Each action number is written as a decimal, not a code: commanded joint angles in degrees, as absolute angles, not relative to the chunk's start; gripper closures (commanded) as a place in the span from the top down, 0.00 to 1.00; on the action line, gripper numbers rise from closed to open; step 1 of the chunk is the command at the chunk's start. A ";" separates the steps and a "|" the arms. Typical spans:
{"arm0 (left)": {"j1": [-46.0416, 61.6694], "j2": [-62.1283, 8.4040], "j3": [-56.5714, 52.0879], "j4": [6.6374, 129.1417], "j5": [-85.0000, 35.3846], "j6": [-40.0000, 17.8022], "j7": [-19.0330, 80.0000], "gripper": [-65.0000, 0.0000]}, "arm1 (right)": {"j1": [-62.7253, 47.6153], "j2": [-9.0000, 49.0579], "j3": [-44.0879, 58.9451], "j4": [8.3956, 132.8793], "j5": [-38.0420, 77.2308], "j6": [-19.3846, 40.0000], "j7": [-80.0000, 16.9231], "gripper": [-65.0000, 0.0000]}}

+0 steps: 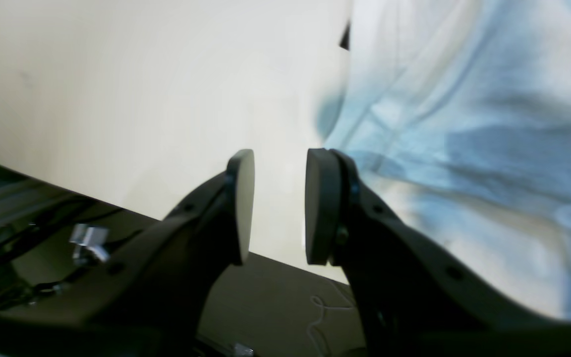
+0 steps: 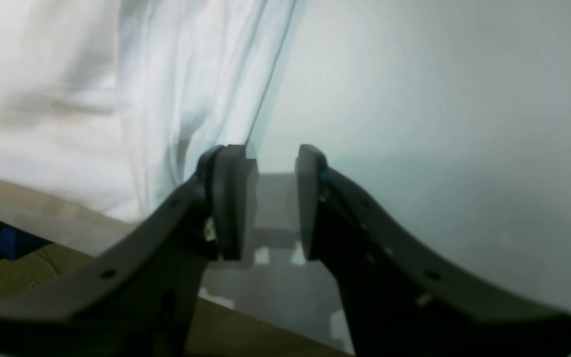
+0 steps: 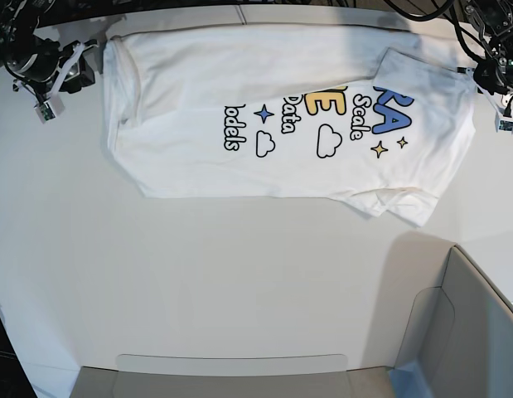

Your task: Layout the t-shirt on the table in an organized manner, then fold the t-shirt properly

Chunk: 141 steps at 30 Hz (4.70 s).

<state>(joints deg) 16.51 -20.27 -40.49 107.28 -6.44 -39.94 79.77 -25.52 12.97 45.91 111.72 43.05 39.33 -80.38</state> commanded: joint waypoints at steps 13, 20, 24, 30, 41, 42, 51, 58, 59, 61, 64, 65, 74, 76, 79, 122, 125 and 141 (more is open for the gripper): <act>7.08 -20.44 -40.84 114.07 -6.02 -40.00 80.00 0.26 | -14.29 14.20 46.37 112.57 43.47 40.00 -80.00 0.28; -3.74 -18.51 -35.74 113.98 -5.93 -40.00 80.00 0.26 | -2.95 14.99 45.32 112.40 42.07 40.00 -80.00 0.28; -4.70 -18.42 -24.31 113.89 -5.93 -40.00 80.00 0.26 | 3.38 14.90 39.60 111.34 35.74 40.00 -80.00 0.28; -4.70 -16.13 -18.07 113.89 -5.93 -40.00 80.00 0.26 | 10.77 14.29 26.07 97.71 22.64 40.00 -80.00 0.28; -4.26 -15.34 -18.15 113.80 -5.85 -40.00 80.00 0.26 | 13.49 14.11 20.09 82.95 19.74 40.00 -80.00 0.28; -4.26 -15.25 -18.15 113.80 -5.85 -40.00 80.00 0.26 | 13.41 14.11 19.74 81.80 19.74 40.00 -80.00 0.27; -4.26 -15.08 -18.15 113.80 -5.85 -40.00 80.00 0.26 | 11.65 14.29 12.79 83.56 19.47 40.00 -80.00 0.00; -4.26 -14.29 -18.15 113.71 -5.85 -40.00 80.00 0.26 | 8.22 14.73 11.65 95.96 18.77 40.00 -80.00 0.00; -4.26 -14.11 -18.15 113.63 -5.85 -40.00 80.00 0.26 | 7.60 14.90 10.33 98.95 17.45 40.00 -80.00 0.00; -4.26 -13.32 -18.15 113.63 -5.85 -40.00 80.00 0.26 | 6.29 15.60 6.55 104.40 13.32 40.00 -80.00 0.00; -4.26 -13.23 -17.89 113.63 -5.85 -40.00 80.00 0.26 | 4.00 15.60 -0.31 110.11 4.88 40.00 -80.00 0.00; -4.26 -13.14 -17.89 113.63 -5.85 -40.00 80.00 0.26 | 3.38 15.52 -2.77 111.16 1.71 40.00 -80.00 0.00; -4.26 -13.14 -18.07 112.92 -5.85 -40.00 80.00 0.26 | 2.59 7.96 2.07 111.52 -11.12 40.00 -80.00 0.00; -4.26 -13.14 -18.07 112.92 -5.85 -40.00 80.00 0.26 | 3.65 7.78 3.30 111.34 -11.03 40.00 -80.00 0.00; -4.26 -13.14 -18.07 112.84 -5.85 -40.00 80.00 0.26 | 4.62 7.60 3.47 111.34 -11.03 40.00 -80.00 0.17; -2.59 -10.95 -17.71 112.84 -5.85 -40.00 80.00 0.26 | 14.64 11.38 17.10 78.02 25.27 40.00 -80.00 0.40; -2.59 -10.77 -17.71 112.84 -5.85 -40.00 80.00 0.26 | 14.20 11.30 16.84 77.85 25.19 40.00 -80.00 0.40; -2.68 -9.63 -17.71 112.84 -5.85 -40.00 80.00 0.26 | 13.67 11.74 10.68 80.31 25.01 40.00 -80.00 0.00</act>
